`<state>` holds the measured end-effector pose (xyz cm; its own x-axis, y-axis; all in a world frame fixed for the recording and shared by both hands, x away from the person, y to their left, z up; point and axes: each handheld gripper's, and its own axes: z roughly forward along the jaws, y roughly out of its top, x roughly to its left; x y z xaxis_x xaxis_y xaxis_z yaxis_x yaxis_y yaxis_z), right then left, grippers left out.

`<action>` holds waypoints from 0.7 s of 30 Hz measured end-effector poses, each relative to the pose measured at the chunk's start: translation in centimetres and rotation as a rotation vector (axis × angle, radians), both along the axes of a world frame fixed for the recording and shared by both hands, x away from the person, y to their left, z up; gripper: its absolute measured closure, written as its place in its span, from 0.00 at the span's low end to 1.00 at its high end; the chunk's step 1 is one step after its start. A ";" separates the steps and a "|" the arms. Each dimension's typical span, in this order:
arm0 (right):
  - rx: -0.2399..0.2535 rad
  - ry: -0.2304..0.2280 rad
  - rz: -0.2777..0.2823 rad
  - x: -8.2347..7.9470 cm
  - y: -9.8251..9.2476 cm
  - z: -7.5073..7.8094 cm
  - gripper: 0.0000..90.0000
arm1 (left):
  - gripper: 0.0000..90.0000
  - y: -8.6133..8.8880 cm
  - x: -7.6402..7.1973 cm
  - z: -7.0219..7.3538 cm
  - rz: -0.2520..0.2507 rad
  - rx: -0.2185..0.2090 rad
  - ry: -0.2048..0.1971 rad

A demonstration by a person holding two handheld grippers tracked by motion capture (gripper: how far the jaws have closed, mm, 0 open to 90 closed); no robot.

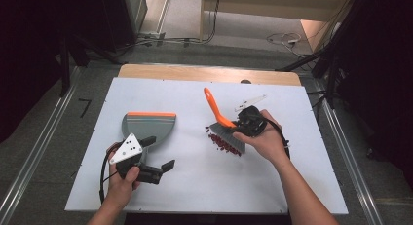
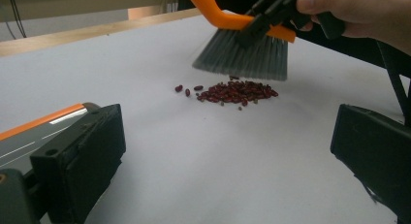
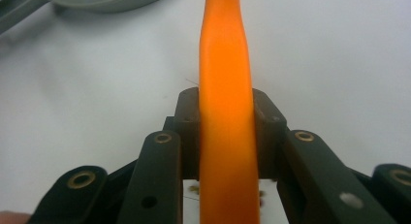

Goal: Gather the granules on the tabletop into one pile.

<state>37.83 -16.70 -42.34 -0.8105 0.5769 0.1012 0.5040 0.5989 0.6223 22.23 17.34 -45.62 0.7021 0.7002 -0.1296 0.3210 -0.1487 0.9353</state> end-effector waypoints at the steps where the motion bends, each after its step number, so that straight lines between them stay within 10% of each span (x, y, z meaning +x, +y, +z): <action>1: 0.003 -0.018 -0.014 0.3 -0.2 0.2 0.76 | 0.00 -0.1 0.0 0.0 -0.001 0.001 -0.002; 12: -0.219 -0.309 0.135 2.4 2.3 -1.9 0.76 | 0.00 -0.1 0.1 -0.1 -0.002 0.001 0.004; 17: -0.299 -0.375 0.163 3.6 4.3 -2.0 0.76 | 0.00 -0.1 0.0 -0.1 -0.002 0.002 0.003; 21: -0.313 -0.351 0.303 3.2 5.4 -2.4 0.76 | 0.00 0.1 0.0 -0.1 -0.001 0.002 0.003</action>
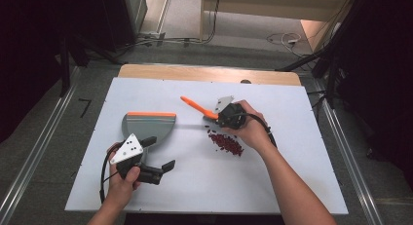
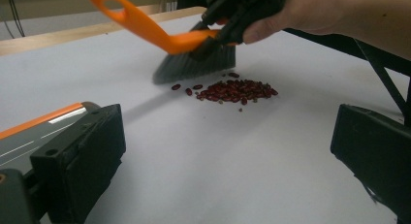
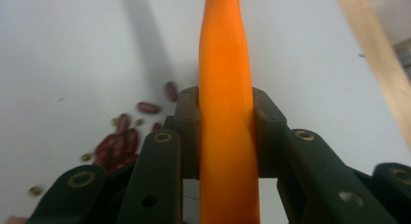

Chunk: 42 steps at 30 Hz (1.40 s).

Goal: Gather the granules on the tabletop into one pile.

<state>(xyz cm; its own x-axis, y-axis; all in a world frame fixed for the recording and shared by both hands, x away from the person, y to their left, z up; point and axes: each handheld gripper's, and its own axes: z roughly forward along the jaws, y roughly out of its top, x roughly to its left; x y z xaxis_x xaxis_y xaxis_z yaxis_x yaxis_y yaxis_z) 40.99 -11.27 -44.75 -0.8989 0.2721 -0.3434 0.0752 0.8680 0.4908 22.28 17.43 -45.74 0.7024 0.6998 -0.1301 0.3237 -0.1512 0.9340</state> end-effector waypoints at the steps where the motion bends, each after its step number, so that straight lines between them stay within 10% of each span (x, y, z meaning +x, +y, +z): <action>1: -0.008 0.012 0.025 -0.3 0.1 -0.1 0.76 | 0.00 0.0 0.0 0.0 0.002 -0.003 0.002; 9: 0.016 0.080 0.098 -2.5 -1.4 0.6 0.76 | 0.00 -0.1 0.0 0.1 0.001 -0.003 0.000; 19: 0.096 0.019 -0.072 -2.4 -4.7 1.8 0.76 | 0.00 -0.3 0.0 0.0 -0.003 0.003 0.003; 24: 0.065 0.074 -0.213 -2.5 -4.9 0.1 0.76 | 0.00 -0.4 0.0 0.0 -0.005 0.004 0.001; 27: 0.114 0.114 -0.200 -3.1 -4.5 -0.2 0.76 | 0.00 -0.4 0.1 0.0 -0.006 0.005 0.001; 32: 0.154 0.055 -0.233 -3.8 -4.4 1.2 0.76 | 0.00 -0.5 0.0 -0.1 -0.007 0.004 0.002; 37: 0.275 0.241 -0.245 -5.7 -2.9 2.8 0.76 | 0.00 -0.4 0.1 -0.1 -0.007 0.009 0.002; 42: 0.270 0.405 -0.192 -6.8 -0.4 1.1 0.76 | 0.00 -0.5 0.0 0.0 -0.008 0.007 0.000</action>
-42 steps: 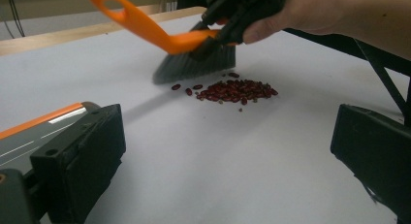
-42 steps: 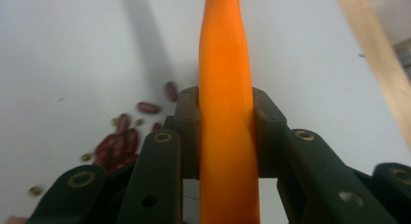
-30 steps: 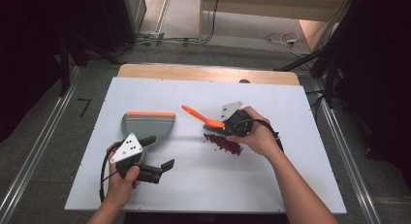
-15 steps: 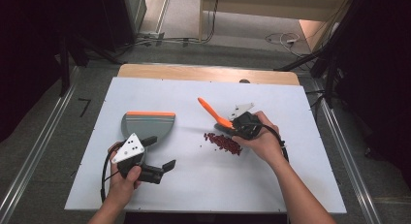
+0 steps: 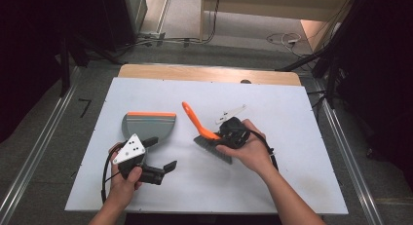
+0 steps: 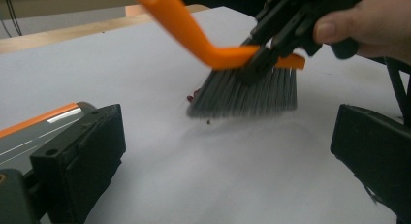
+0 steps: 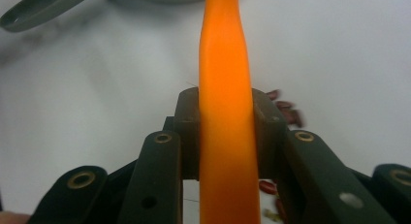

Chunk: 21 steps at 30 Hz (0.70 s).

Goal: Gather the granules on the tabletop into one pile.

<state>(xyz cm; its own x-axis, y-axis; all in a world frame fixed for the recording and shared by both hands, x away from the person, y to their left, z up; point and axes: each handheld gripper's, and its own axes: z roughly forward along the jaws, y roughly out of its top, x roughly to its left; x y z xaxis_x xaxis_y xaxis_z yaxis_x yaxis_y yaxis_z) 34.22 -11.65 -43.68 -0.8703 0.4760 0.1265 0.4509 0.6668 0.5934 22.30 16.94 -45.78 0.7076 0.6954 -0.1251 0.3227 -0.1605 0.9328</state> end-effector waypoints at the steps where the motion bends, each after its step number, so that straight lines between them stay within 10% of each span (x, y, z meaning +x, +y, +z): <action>1: -0.001 0.015 0.001 0.0 0.3 -0.5 0.76 | 0.00 0.0 0.0 0.0 0.000 0.001 0.000; 11: 0.016 0.041 -0.166 1.8 -3.2 -1.2 0.76 | 0.00 0.1 0.1 -0.1 0.003 0.001 0.004; 21: 0.179 0.001 -0.211 -0.3 -8.5 0.9 0.76 | 0.00 0.0 0.1 0.0 0.008 -0.003 -0.002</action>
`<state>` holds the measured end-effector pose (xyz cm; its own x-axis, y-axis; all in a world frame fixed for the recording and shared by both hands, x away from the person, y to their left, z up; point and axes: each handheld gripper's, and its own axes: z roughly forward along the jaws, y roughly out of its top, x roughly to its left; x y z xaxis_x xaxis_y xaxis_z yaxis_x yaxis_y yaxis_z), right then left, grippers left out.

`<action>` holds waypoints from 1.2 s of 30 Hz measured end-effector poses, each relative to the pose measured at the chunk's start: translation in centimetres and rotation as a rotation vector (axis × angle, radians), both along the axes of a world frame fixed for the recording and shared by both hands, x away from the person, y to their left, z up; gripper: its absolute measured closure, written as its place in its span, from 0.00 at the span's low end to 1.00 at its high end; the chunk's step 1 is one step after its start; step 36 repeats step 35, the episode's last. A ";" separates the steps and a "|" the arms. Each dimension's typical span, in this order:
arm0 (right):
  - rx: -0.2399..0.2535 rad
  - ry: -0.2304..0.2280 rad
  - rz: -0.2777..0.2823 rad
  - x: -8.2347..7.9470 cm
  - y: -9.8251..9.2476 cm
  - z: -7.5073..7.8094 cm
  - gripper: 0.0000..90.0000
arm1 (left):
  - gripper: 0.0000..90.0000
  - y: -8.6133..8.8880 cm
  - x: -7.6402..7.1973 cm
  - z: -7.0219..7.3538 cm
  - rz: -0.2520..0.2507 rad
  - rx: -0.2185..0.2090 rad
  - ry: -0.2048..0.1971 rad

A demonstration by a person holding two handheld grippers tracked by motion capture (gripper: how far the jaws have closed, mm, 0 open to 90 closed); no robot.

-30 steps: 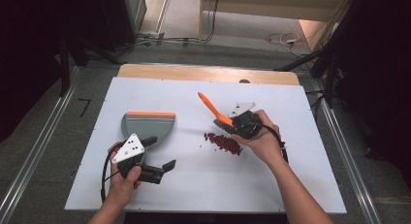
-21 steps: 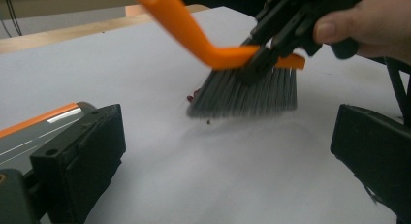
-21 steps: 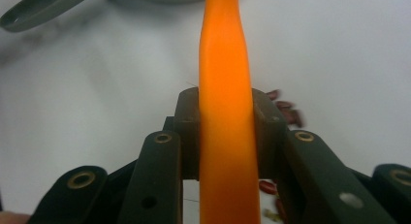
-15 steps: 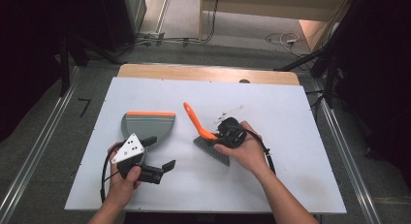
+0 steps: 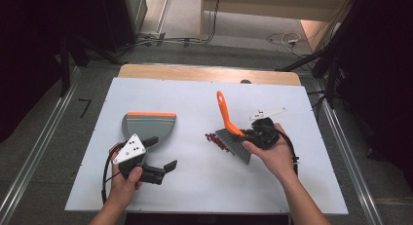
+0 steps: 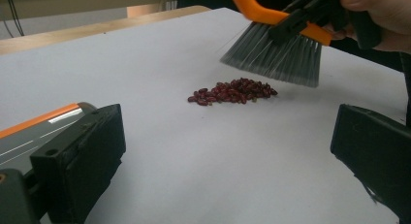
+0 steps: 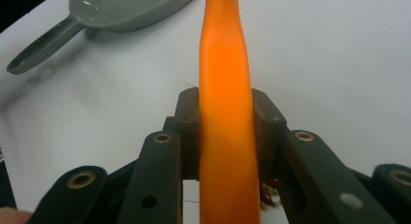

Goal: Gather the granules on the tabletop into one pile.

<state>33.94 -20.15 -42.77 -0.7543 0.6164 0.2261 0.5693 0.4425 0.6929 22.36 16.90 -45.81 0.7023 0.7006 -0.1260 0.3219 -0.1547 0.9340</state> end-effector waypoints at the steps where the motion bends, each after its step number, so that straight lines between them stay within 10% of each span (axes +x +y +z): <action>1: 0.010 -0.008 -0.013 -0.2 -0.7 0.0 0.76 | 0.00 0.0 0.0 0.0 0.002 -0.003 0.000; 20: 0.119 -0.020 -0.193 -3.4 -11.2 -1.2 0.76 | 0.00 0.7 -0.1 0.1 0.032 -0.016 -0.018; 36: 0.148 0.006 -0.256 -3.7 -14.4 -2.4 0.76 | 0.00 1.0 -0.2 -0.1 0.047 -0.022 -0.017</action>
